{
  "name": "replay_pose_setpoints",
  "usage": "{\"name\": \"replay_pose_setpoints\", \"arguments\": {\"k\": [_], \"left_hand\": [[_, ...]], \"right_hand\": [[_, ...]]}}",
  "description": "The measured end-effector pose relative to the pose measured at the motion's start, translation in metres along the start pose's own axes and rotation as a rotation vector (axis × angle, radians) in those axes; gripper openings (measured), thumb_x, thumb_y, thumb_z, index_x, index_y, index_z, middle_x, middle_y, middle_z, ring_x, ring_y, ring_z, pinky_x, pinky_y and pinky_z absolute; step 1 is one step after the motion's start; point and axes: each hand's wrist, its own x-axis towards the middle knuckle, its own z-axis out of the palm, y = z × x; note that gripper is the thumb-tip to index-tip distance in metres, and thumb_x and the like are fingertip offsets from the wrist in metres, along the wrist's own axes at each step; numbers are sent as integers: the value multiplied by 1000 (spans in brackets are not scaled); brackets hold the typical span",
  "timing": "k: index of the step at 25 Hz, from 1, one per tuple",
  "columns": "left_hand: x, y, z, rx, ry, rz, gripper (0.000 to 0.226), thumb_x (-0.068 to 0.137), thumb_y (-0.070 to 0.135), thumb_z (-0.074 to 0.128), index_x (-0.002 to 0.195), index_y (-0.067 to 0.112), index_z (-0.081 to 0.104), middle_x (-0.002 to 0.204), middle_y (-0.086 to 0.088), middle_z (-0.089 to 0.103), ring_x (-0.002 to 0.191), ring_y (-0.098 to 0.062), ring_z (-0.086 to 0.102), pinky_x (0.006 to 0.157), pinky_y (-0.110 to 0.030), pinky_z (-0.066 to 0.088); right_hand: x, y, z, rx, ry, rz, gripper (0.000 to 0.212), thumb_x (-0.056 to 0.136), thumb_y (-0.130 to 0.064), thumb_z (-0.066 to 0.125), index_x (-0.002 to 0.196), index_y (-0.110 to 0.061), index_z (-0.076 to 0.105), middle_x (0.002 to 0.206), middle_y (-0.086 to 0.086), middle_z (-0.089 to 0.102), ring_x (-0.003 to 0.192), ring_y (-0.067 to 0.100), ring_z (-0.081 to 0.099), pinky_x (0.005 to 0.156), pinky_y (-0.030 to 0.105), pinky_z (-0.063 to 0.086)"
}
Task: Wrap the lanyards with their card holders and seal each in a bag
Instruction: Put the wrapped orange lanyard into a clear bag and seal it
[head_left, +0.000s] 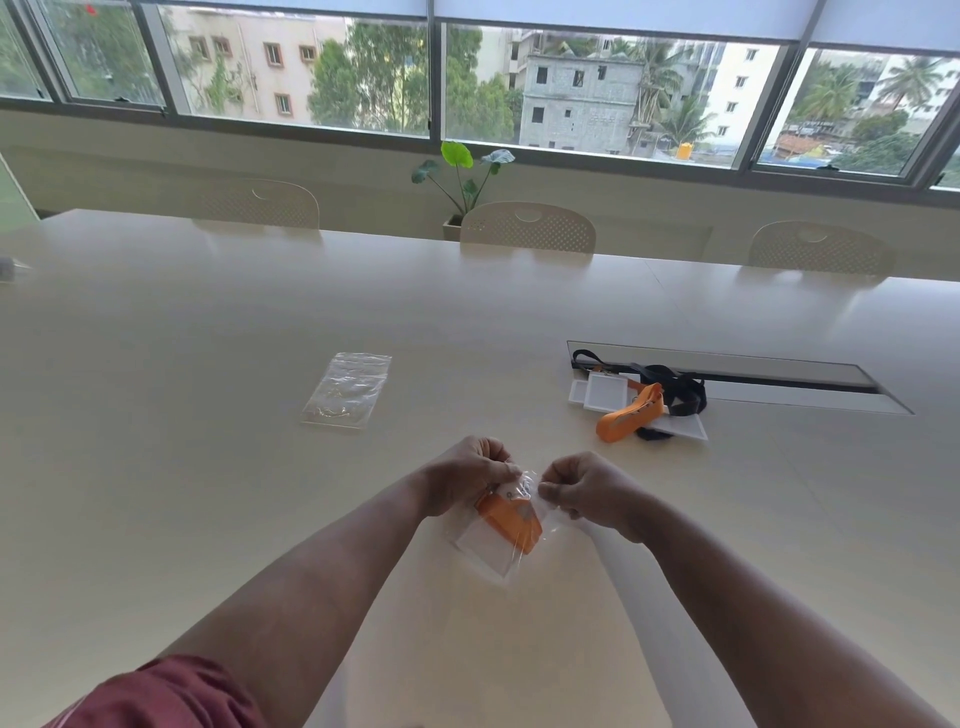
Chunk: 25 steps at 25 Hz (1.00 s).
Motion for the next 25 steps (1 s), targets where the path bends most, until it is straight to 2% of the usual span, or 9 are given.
{"name": "replay_pose_setpoints", "arguments": {"k": [4,9,11,14,17,20,25], "left_hand": [[5,-3,1,56,19,-4,14,95,8,67,84,13,61,78,-5,62,66,-14,59,61,-28,50],[6,-5,-1,37,19,-1,14,94,7,68,83,13,61,74,-3,62,61,-11,59,56,-24,50],[6,-4,0,48,21,-1,15,94,6,68,83,13,61,73,-3,62,60,-11,57,56,-24,49],[5,-1,0,60,-2,-8,17,94,4,68,80,13,61,72,-2,61,59,-11,56,54,-23,48],[3,3,-1,85,-75,-5,18,94,3,67,80,12,62,71,-2,60,60,-11,54,55,-22,46],[1,4,-2,107,-130,-3,17,96,3,66,81,11,61,73,-2,59,62,-10,53,57,-20,44],[0,5,-6,98,-170,0,16,97,2,64,83,11,61,75,-4,58,66,-12,51,61,-23,41]], "right_hand": [[-3,-1,2,-105,-42,-26,15,99,-16,63,88,-11,73,72,0,63,64,10,54,59,21,48],[-7,2,-7,86,-119,4,22,93,-20,73,102,0,73,81,7,65,69,13,57,61,22,51],[-6,4,-5,66,-120,-9,22,89,-17,77,101,1,73,79,7,65,67,11,57,61,22,51],[-2,5,-3,-8,-92,-28,7,91,-13,75,90,-6,75,73,3,66,65,11,57,63,24,51],[2,4,-7,-34,-167,-31,7,91,-9,73,84,-11,76,72,2,68,67,12,60,68,27,52],[3,7,-12,9,-231,-13,4,91,-8,74,90,-5,76,76,6,68,70,15,61,71,30,52],[6,6,-15,23,-325,31,12,94,-10,70,99,0,73,81,8,67,71,14,60,73,30,52]]}}
